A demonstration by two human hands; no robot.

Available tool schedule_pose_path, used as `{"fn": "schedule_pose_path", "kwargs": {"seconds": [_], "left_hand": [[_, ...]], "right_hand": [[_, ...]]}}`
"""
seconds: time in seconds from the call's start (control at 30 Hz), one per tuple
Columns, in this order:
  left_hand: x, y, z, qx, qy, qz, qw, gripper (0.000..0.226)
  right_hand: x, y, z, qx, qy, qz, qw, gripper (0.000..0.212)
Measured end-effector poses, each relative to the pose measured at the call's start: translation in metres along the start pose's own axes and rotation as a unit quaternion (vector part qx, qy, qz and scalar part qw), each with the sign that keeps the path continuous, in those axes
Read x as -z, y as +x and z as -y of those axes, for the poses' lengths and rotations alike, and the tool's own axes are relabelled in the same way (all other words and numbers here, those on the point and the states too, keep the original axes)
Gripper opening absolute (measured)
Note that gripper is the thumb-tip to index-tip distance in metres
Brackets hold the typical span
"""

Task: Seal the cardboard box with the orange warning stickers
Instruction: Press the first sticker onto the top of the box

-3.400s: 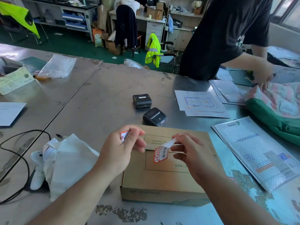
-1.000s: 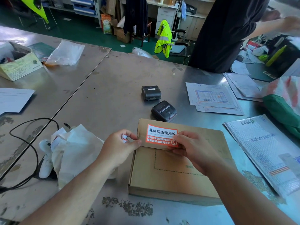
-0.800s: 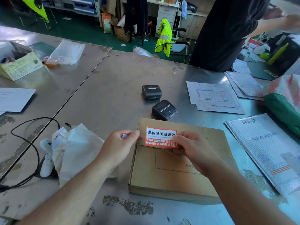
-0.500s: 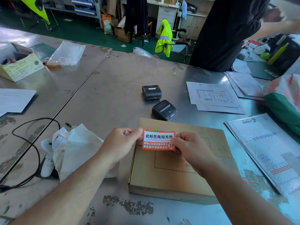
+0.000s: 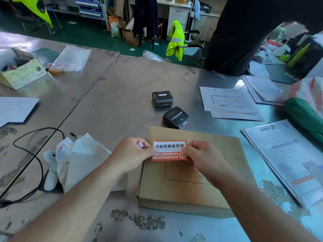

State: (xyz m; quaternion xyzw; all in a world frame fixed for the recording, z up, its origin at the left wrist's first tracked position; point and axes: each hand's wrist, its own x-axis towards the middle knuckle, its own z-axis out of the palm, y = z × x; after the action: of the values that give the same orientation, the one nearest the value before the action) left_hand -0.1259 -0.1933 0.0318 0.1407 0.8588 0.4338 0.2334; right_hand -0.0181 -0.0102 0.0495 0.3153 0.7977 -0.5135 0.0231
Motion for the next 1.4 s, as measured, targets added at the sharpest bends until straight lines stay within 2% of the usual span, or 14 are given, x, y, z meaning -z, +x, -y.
{"fn": "schedule_pose_path", "kwargs": {"seconds": [0.17,0.37,0.83,1.4], "left_hand": [[-0.001,0.0,-0.003,0.023,0.022,-0.015,0.999,0.035],[-0.004,0.002,-0.006,0.018,0.082,-0.02,0.996,0.031],[-0.006,-0.005,-0.011,0.012,0.146,-0.041,0.988,0.024],[-0.01,-0.005,-0.009,-0.001,0.178,-0.067,0.982,0.025]], "right_hand": [[-0.002,0.0,0.007,-0.008,-0.017,-0.017,1.0,0.027],[-0.002,0.0,0.01,-0.012,-0.15,-0.041,0.988,0.031],[-0.01,-0.005,0.008,0.003,-0.217,-0.054,0.975,0.031],[-0.019,0.0,-0.001,0.033,-0.285,-0.075,0.955,0.03]]}}
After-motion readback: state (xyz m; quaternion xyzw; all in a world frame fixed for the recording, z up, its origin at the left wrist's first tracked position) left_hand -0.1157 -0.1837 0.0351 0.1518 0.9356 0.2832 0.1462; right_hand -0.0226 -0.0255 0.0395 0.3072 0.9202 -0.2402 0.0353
